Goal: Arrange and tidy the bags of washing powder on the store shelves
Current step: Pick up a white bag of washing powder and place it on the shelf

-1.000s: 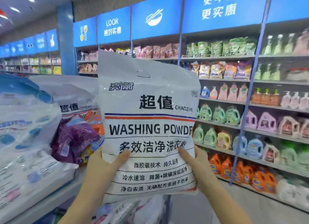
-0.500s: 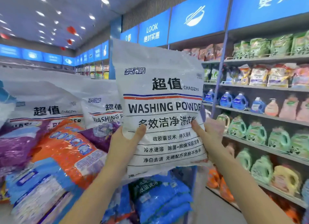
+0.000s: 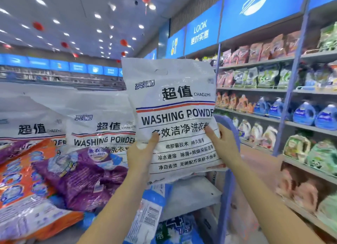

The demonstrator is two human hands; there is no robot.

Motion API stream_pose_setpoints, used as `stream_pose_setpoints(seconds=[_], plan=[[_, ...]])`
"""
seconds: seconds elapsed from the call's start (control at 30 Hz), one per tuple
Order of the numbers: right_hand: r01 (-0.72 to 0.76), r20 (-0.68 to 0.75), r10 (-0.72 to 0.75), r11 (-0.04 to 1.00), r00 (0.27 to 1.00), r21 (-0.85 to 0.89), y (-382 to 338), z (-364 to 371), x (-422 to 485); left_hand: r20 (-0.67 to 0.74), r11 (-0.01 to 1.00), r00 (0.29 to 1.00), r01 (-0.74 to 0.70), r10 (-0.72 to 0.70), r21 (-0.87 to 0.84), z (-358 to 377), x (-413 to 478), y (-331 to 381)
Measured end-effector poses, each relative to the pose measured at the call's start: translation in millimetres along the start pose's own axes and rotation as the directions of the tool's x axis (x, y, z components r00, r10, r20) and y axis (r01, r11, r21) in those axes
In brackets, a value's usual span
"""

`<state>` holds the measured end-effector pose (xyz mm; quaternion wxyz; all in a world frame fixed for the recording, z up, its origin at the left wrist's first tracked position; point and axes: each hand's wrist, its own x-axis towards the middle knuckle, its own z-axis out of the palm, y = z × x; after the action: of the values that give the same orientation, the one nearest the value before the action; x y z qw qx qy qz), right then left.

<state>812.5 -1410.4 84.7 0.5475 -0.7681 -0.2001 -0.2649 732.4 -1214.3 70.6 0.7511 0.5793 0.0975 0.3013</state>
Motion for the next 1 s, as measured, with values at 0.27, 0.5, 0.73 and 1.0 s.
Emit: stream_pose_setpoints(seconds=[0.27, 0.5, 0.73, 1.0], plan=[[-0.080, -0.095, 0.074, 0.995, 0.993, -0.063, 65, 42, -31, -0.067, 0.969, 0.997, -0.031, 0.049, 0.245, 9, 7, -61], [-0.082, -0.260, 0.069, 0.996, 0.963, -0.038, 69, 45, -33, -0.091, 0.913, 0.995, 0.062, -0.027, 0.402, 13, 4, -63], [-0.005, -0.313, -0.046, 0.987, 0.949, -0.160, 60, 49, -58, 0.045, 0.912, 0.981, 0.157, -0.187, 0.379, 7, 2, -67], [0.288, 0.088, -0.323, 0.648, 0.942, -0.705, 34, 97, -90, 0.344, 0.952, 0.932, -0.198, 0.111, 0.232, -29, -40, -61]])
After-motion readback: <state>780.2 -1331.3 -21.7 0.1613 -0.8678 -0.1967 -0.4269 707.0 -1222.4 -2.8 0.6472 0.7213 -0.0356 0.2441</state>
